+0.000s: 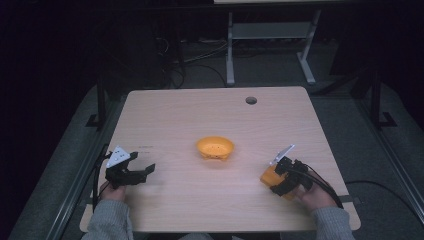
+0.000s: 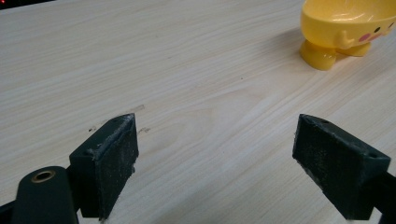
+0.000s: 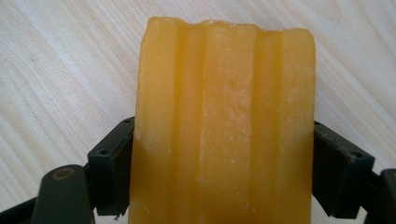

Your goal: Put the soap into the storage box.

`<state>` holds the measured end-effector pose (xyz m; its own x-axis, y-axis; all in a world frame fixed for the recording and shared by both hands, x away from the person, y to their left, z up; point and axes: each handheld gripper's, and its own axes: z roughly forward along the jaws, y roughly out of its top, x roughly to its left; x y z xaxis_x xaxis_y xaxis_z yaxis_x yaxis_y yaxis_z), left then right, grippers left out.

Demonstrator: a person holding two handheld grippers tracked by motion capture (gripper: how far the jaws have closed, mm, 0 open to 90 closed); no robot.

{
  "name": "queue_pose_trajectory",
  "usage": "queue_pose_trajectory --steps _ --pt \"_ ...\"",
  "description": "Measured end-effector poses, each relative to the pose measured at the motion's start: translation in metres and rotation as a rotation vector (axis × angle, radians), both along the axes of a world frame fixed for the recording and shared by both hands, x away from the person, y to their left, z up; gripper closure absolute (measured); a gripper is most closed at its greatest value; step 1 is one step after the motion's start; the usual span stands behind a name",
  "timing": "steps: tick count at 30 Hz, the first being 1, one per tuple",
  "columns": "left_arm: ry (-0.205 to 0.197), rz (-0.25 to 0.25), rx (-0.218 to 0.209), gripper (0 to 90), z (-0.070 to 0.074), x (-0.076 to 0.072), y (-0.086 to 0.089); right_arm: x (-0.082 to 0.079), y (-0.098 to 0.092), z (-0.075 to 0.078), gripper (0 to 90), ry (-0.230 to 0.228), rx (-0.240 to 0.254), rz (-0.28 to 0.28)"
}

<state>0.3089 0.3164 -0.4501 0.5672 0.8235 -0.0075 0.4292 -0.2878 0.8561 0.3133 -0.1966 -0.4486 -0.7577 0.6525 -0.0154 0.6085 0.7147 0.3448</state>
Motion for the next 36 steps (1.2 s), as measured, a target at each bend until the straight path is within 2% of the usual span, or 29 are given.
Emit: queue_pose_trajectory --steps 11,16,25,36 --pt "0.000 0.006 -0.008 13.8 0.000 0.000 0.000 -0.003 0.003 0.002 21.3 -0.009 0.004 0.059" --pt "0.001 0.002 -0.002 13.8 0.000 0.000 0.000 0.000 0.009 0.011 21.3 -0.026 0.013 0.098" --pt "0.004 0.002 0.000 13.8 0.001 -0.001 0.001 0.008 0.014 0.024 21.3 -0.029 0.037 0.128" --pt "0.003 0.011 -0.008 13.8 0.001 -0.001 0.002 0.017 0.019 0.028 21.3 -0.024 0.038 0.150"
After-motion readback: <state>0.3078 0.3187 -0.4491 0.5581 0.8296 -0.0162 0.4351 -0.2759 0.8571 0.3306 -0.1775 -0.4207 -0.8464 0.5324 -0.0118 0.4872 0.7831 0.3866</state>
